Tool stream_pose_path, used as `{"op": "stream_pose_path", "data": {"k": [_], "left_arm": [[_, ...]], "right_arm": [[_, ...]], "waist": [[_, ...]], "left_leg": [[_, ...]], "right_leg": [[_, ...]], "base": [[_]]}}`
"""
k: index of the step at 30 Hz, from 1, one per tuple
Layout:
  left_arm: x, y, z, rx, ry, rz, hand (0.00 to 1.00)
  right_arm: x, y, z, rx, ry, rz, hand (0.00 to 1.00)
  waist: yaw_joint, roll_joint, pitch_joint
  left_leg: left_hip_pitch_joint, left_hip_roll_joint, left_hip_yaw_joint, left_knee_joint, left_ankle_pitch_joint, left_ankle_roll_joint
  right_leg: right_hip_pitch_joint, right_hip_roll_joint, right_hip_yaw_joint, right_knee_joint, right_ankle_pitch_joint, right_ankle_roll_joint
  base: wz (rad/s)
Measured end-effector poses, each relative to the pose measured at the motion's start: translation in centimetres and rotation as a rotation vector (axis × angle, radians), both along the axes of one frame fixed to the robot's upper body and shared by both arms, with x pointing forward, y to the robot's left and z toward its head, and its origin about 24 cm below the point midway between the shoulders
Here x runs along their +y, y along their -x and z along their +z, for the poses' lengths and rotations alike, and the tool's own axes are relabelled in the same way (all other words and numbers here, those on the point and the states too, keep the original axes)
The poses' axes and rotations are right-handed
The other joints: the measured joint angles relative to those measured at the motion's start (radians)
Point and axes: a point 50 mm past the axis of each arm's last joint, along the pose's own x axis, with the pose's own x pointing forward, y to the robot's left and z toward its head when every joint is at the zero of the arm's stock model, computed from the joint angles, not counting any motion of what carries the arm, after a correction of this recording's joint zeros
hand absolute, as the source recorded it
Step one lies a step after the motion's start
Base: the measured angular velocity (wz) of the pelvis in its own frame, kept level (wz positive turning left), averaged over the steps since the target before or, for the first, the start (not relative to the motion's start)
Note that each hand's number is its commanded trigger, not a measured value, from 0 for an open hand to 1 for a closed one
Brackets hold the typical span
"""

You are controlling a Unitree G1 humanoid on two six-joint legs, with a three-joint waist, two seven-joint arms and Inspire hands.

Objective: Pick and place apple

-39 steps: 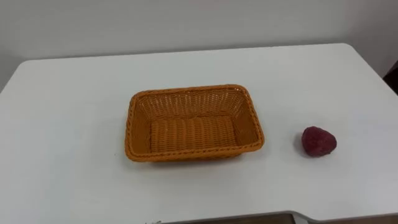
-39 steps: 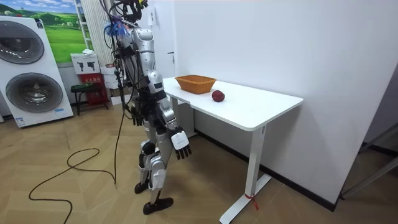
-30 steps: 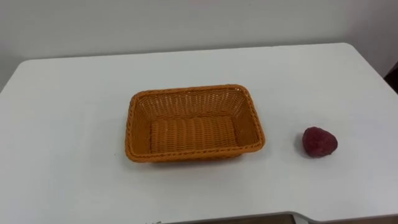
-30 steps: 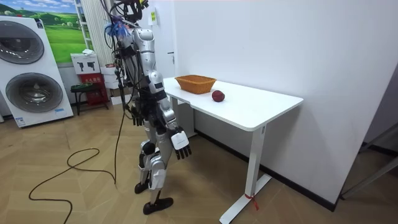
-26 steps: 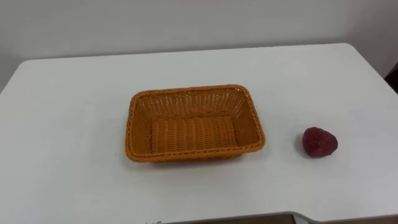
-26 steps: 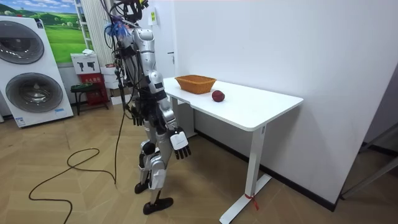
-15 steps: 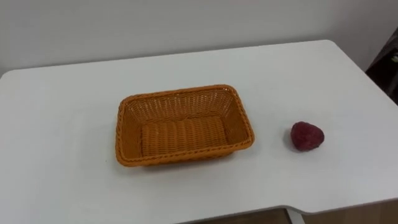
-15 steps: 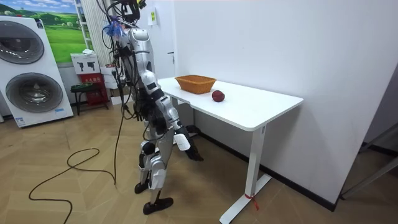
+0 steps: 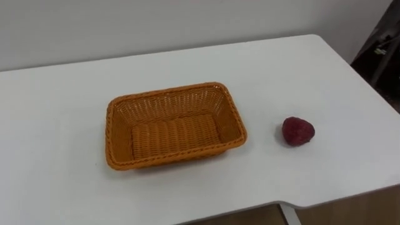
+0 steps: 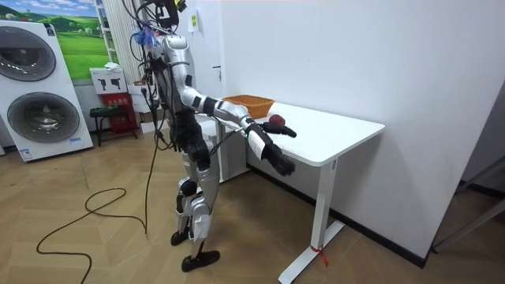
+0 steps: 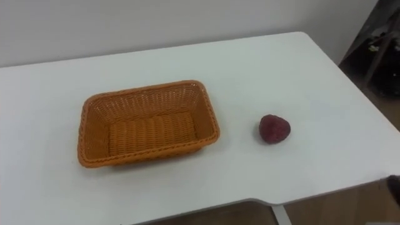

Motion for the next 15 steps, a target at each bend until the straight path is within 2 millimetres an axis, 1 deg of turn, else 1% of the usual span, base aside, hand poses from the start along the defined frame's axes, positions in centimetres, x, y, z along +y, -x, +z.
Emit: {"op": "stream_pose_path", "data": {"k": [2, 5, 7, 8, 9, 10, 12, 13, 15], "left_arm": [[0.1, 0.4, 0.1, 0.012, -0.003, 0.000, 0.00], [0.0, 0.5, 0.0, 0.017, 0.000, -0.008, 0.00], [-0.1, 0.5, 0.0, 0.021, 0.005, -0.025, 0.00], [0.0, 0.4, 0.0, 0.021, 0.003, -0.032, 0.00], [0.0, 0.2, 0.0, 0.017, 0.001, -0.040, 0.00], [-0.1, 0.0, 0.0, 0.012, 0.003, -0.048, 0.00], [-0.3, 0.0, -0.1, 0.013, 0.012, -0.062, 0.00], [-0.5, -0.1, -0.1, 0.016, 0.020, -0.080, 0.00], [-0.8, -0.3, -0.2, 0.016, 0.034, -0.099, 0.00]], "right_arm": [[-0.2, -0.8, 1.6, 0.012, 0.087, -0.034, 0.00], [-0.3, -1.1, 3.0, 0.056, 0.192, -0.051, 0.00], [0.2, -1.9, 5.4, 0.039, 0.326, -0.025, 0.00], [0.4, -2.2, 6.0, 0.025, 0.361, -0.011, 0.00], [0.8, -2.7, 6.9, 0.015, 0.424, 0.019, 0.00], [1.1, -3.1, 7.6, 0.010, 0.486, 0.052, 0.00], [1.7, -3.8, 8.4, 0.011, 0.566, 0.113, 0.00], [2.3, -4.4, 8.8, 0.015, 0.617, 0.165, 0.00], [3.2, -5.2, 8.7, 0.030, 0.663, 0.261, 0.00]], "waist": [[-0.003, -0.004, 0.0001], [-0.001, -0.002, -0.0003], [0.011, 0.009, -0.0038], [0.013, 0.009, -0.0038], [0.017, 0.011, -0.0052], [0.024, 0.012, -0.0047], [0.030, 0.014, -0.0037], [0.033, 0.016, -0.0017], [0.043, 0.018, -0.0010]], "left_leg": [[-0.001, 0.000, 0.000, 0.000, 0.000, 0.000], [-0.004, -0.002, -0.004, 0.002, 0.000, 0.000], [-0.014, -0.002, -0.005, -0.001, 0.002, 0.000], [-0.016, -0.002, -0.003, -0.002, 0.004, 0.000], [-0.014, -0.001, -0.002, -0.002, 0.006, -0.001], [-0.012, -0.001, -0.002, -0.003, 0.007, -0.002], [-0.012, 0.001, -0.002, -0.002, 0.007, -0.003], [-0.012, 0.001, -0.003, -0.002, 0.007, -0.003], [-0.012, 0.001, -0.002, -0.002, 0.008, -0.003]], "right_leg": [[0.001, 0.000, -0.002, -0.001, 0.000, 0.000], [-0.001, -0.002, -0.007, -0.001, 0.000, 0.000], [-0.015, -0.002, -0.005, -0.001, 0.000, 0.000], [-0.019, -0.002, -0.003, -0.001, 0.000, 0.000], [-0.021, -0.002, -0.004, -0.001, 0.000, 0.000], [-0.022, -0.001, -0.003, -0.001, 0.000, 0.000], [-0.021, -0.001, -0.006, -0.002, 0.000, 0.000], [-0.021, -0.001, -0.006, -0.002, 0.000, 0.000], [-0.020, -0.001, -0.001, -0.001, 0.001, -0.001]], "base": [[0.00], [0.03], [-0.06], [-0.07], [0.00], [0.00], [0.00], [0.00], [-0.02]]}}
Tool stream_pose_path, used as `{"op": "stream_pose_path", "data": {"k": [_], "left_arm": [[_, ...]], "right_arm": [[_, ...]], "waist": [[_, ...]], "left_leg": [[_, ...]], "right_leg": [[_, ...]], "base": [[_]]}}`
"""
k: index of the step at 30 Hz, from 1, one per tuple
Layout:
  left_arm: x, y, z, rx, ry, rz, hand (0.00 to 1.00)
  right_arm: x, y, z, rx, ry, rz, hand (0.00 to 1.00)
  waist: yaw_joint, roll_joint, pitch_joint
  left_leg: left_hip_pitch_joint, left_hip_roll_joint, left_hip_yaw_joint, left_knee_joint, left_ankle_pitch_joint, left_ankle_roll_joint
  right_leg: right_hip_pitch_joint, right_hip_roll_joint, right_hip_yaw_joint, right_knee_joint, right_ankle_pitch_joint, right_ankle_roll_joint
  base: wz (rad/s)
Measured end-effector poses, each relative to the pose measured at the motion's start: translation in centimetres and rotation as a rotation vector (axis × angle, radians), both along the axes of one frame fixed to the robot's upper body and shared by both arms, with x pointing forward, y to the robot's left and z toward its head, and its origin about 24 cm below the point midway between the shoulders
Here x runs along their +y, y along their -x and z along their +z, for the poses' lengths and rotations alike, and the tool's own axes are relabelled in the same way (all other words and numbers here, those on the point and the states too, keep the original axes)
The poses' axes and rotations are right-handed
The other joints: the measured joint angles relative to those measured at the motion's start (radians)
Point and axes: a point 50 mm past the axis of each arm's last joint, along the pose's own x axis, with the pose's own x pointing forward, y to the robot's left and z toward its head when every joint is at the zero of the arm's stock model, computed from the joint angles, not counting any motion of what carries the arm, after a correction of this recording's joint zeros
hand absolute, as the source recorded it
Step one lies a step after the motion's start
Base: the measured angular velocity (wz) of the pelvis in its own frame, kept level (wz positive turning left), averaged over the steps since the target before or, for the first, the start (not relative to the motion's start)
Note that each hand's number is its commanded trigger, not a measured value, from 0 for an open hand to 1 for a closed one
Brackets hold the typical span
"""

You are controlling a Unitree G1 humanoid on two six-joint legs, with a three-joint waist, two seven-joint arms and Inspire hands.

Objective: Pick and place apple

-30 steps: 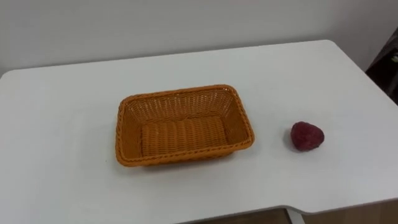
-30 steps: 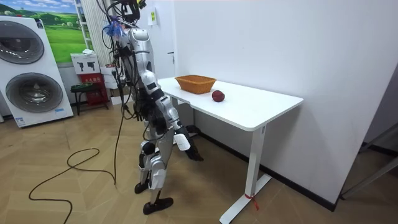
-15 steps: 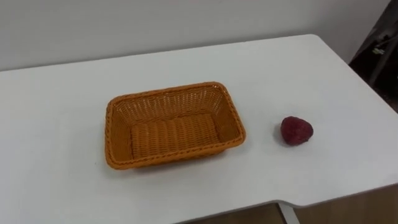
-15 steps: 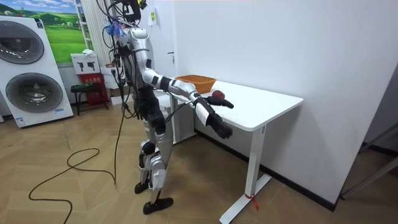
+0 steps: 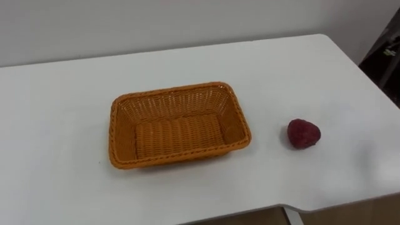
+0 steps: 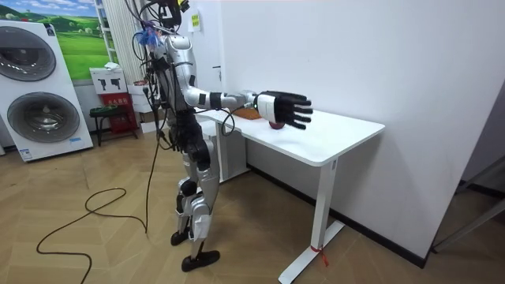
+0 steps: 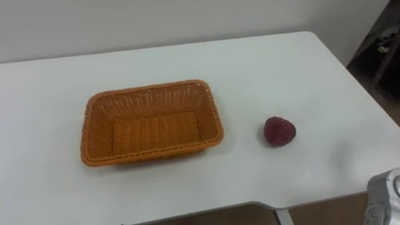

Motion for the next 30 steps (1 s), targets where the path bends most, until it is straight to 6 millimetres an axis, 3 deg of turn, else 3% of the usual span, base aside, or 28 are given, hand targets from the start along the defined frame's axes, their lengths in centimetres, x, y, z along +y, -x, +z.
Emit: {"op": "stream_pose_path", "data": {"k": [2, 4, 8, 16, 21, 30], "left_arm": [[-0.2, -0.1, -0.1, -0.004, 0.013, -0.013, 0.00], [-0.3, -0.1, -0.1, -0.007, 0.031, -0.025, 0.00], [-0.5, 0.0, -0.1, 0.000, 0.067, -0.030, 0.00], [-0.4, -0.6, -0.1, -0.012, 0.070, -0.048, 0.00], [-0.1, -0.9, 0.0, -0.019, 0.061, -0.056, 0.00], [-0.1, -1.2, -0.1, -0.015, 0.064, -0.082, 0.00]], "right_arm": [[0.8, -0.7, -0.3, 0.034, 0.026, 0.088, 0.00], [1.9, -1.5, -0.6, 0.077, 0.052, 0.205, 0.00], [3.3, -2.4, -1.3, 0.120, 0.059, 0.353, 0.00], [6.1, -2.6, -5.6, 0.359, 0.039, 0.635, 0.00], [6.8, -2.8, -5.8, 0.396, 0.079, 0.707, 0.00], [7.0, -2.7, -6.4, 0.446, 0.093, 0.752, 0.00]], "waist": [[0.009, 0.001, 0.0008], [0.013, 0.000, 0.0107], [0.018, -0.003, 0.0144], [0.042, -0.022, 0.0055], [0.043, -0.023, 0.0035], [0.050, -0.002, 0.0042]], "left_leg": [[0.000, 0.000, 0.002, 0.000, 0.000, 0.000], [0.012, 0.000, 0.002, 0.001, 0.000, 0.000], [0.014, 0.005, 0.002, 0.001, 0.000, 0.000], [0.010, 0.007, -0.003, 0.006, 0.000, 0.000], [0.009, 0.006, -0.018, 0.009, 0.000, 0.000], [0.009, 0.003, -0.019, 0.010, 0.000, 0.000]], "right_leg": [[0.005, 0.000, 0.007, 0.000, 0.000, 0.000], [0.017, 0.000, 0.008, 0.000, 0.000, -0.001], [0.019, 0.000, 0.005, 0.000, 0.000, -0.001], [0.016, -0.001, -0.001, -0.001, 0.001, -0.001], [0.022, -0.002, -0.013, -0.010, 0.001, -0.002], [0.024, 0.000, -0.014, -0.016, 0.003, -0.004]], "base": [[-0.02], [0.00], [0.00], [0.01], [0.08], [0.00]]}}
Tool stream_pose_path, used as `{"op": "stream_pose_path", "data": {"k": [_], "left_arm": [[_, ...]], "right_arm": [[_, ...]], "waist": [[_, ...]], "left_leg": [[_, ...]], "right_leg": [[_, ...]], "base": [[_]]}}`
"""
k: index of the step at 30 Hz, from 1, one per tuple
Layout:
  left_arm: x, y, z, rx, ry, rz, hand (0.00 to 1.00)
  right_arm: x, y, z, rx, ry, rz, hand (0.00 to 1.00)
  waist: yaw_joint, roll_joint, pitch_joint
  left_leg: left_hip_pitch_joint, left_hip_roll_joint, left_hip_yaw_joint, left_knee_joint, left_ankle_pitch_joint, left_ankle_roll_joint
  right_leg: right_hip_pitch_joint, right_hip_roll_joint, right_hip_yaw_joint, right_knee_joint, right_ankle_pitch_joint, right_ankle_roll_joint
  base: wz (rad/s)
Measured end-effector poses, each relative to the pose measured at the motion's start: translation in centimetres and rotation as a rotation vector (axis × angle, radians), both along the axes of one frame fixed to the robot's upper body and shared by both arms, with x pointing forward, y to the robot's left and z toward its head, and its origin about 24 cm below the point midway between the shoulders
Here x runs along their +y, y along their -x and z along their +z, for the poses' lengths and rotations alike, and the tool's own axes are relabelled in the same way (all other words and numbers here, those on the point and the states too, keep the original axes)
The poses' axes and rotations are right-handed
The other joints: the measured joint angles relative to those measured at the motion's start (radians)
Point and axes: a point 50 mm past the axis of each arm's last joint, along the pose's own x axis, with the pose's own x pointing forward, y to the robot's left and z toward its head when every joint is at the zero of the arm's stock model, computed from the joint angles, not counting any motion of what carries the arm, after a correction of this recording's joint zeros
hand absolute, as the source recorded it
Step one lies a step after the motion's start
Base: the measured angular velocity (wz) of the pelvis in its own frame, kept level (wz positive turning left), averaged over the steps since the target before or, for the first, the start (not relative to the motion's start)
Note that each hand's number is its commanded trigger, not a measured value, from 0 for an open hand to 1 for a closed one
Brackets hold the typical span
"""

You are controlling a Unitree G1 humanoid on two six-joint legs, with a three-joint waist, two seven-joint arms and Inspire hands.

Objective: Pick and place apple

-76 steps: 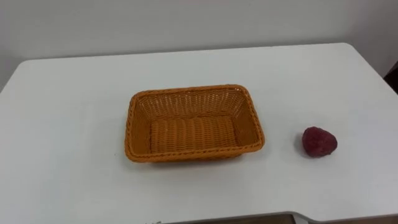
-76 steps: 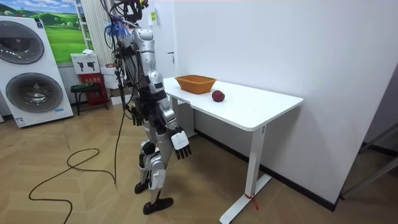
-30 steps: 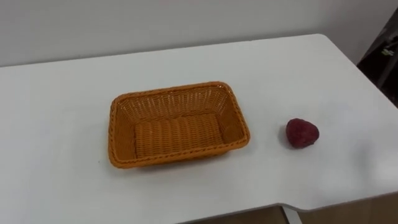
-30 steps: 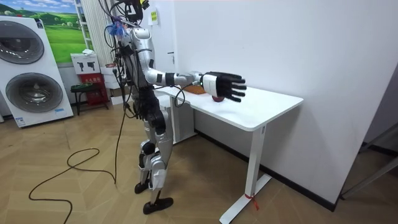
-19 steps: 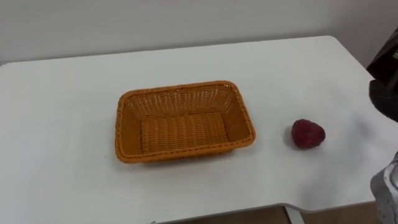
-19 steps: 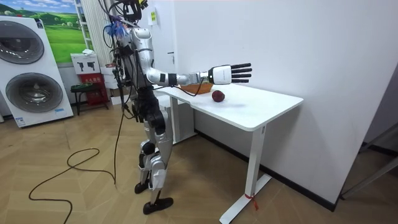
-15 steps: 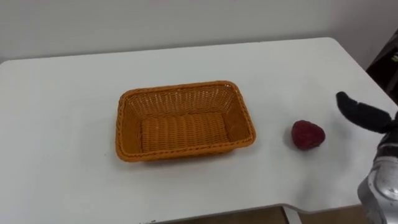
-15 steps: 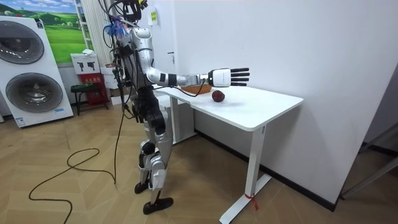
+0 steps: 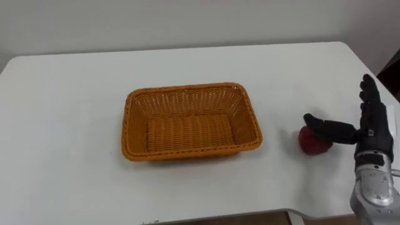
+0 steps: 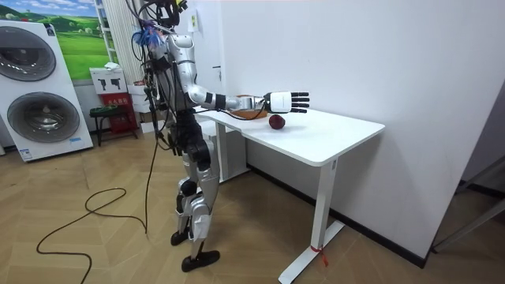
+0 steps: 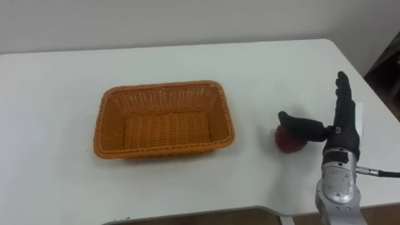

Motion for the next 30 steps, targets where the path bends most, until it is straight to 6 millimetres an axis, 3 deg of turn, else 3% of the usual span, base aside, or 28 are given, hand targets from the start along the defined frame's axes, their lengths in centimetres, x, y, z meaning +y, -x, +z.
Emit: {"op": "stream_pose_path", "data": {"k": [5, 15, 23, 30], "left_arm": [[0.0, 0.2, 0.0, 0.006, 0.001, 0.002, 0.00], [0.0, 0.3, 0.0, 0.014, 0.006, 0.003, 0.00], [0.0, 0.4, 0.0, 0.020, 0.002, -0.019, 0.00], [0.0, 0.3, 0.0, 0.014, -0.001, -0.022, 0.00]], "right_arm": [[0.5, 0.6, -1.1, 0.057, -0.010, 0.047, 0.00], [1.1, 0.7, -1.5, 0.087, 0.005, 0.105, 0.00], [0.7, 1.8, -3.7, 0.197, -0.006, 0.116, 0.00], [0.5, 2.2, -4.4, 0.232, -0.003, 0.126, 0.00]], "waist": [[0.005, 0.001, 0.0000], [0.015, -0.002, -0.0027], [0.014, -0.004, -0.0033], [0.010, -0.010, -0.0091]], "left_leg": [[-0.003, -0.001, 0.000, 0.000, 0.000, 0.000], [-0.001, -0.001, 0.000, 0.000, 0.000, 0.000], [0.006, -0.003, -0.001, 0.000, 0.000, 0.000], [0.003, -0.004, -0.011, 0.002, 0.000, 0.000]], "right_leg": [[-0.003, 0.000, 0.000, 0.000, 0.000, 0.000], [-0.001, 0.000, 0.000, -0.001, 0.000, 0.000], [0.010, 0.000, -0.001, -0.001, 0.001, 0.000], [0.015, -0.003, -0.016, 0.000, 0.001, 0.000]], "base": [[0.00], [0.00], [0.00], [0.05]]}}
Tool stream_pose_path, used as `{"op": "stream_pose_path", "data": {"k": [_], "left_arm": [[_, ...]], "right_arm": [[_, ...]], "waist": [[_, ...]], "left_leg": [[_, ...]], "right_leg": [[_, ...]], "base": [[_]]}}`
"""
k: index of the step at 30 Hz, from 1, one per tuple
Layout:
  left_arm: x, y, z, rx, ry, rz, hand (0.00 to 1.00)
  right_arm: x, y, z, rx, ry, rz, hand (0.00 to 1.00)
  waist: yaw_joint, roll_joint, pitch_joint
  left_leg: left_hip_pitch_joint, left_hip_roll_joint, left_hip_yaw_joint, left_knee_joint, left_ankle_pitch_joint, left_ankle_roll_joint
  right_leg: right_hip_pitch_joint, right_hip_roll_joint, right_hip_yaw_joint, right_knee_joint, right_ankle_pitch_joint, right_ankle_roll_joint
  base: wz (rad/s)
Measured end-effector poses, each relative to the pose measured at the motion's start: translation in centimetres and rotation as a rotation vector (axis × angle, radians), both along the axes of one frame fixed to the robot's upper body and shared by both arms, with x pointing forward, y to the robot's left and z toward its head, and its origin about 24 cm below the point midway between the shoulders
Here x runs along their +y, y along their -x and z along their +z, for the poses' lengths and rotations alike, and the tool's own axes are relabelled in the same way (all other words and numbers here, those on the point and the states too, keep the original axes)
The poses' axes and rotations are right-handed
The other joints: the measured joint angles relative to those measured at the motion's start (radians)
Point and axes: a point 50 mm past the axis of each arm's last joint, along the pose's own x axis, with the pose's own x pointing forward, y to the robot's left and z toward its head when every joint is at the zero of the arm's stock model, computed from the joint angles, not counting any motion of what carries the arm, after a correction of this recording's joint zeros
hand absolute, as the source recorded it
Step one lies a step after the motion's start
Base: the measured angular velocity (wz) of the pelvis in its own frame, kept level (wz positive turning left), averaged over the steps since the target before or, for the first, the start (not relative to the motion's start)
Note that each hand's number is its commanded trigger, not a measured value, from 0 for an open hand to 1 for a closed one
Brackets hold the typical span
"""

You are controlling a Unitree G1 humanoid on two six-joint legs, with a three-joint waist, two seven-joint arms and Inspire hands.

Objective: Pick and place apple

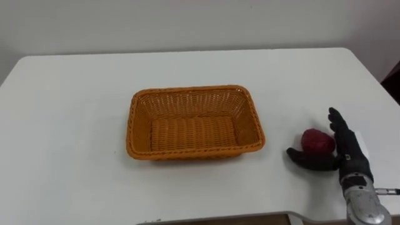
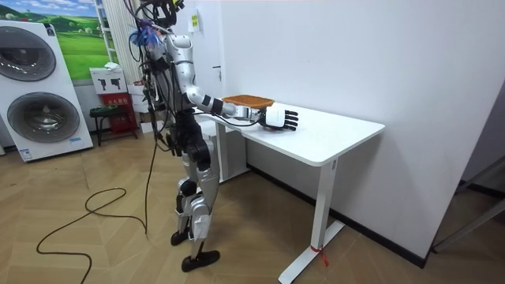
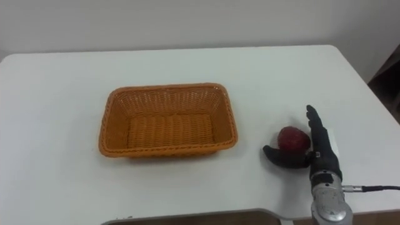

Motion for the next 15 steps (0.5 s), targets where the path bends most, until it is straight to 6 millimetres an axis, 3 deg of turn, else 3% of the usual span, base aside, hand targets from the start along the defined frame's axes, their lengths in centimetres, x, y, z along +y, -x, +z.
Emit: {"op": "stream_pose_path", "data": {"k": [1, 2, 3, 15], "left_arm": [[0.0, 0.0, 0.0, -0.001, -0.003, 0.000, 0.00], [0.0, -0.1, 0.0, -0.003, -0.004, 0.000, 0.00], [0.0, -0.2, 0.1, -0.011, -0.007, -0.002, 0.00], [0.4, -0.4, 0.2, -0.014, -0.028, -0.019, 0.00]], "right_arm": [[0.0, 0.1, -0.1, 0.009, 0.011, 0.004, 0.00], [0.0, 0.1, -0.2, 0.013, 0.018, 0.006, 0.74], [-0.1, 0.1, -0.3, 0.017, 0.024, 0.008, 1.00], [-1.8, 0.2, 0.0, -0.004, 0.068, -0.070, 1.00]], "waist": [[0.000, -0.002, -0.0001], [-0.001, -0.003, 0.0000], [-0.001, -0.006, 0.0002], [-0.004, -0.010, 0.0026]], "left_leg": [[-0.001, 0.000, -0.005, 0.001, 0.000, 0.000], [-0.002, 0.000, -0.008, 0.001, 0.000, 0.000], [-0.003, 0.000, -0.010, 0.002, 0.000, 0.000], [-0.002, 0.000, -0.016, 0.001, 0.000, 0.000]], "right_leg": [[0.002, -0.001, -0.006, 0.000, 0.000, 0.000], [0.003, -0.002, -0.008, 0.000, 0.000, 0.000], [0.003, -0.002, -0.011, 0.000, 0.000, 0.000], [0.013, 0.000, -0.015, 0.000, 0.000, 0.000]], "base": [[0.10], [0.11], [0.08], [0.00]]}}
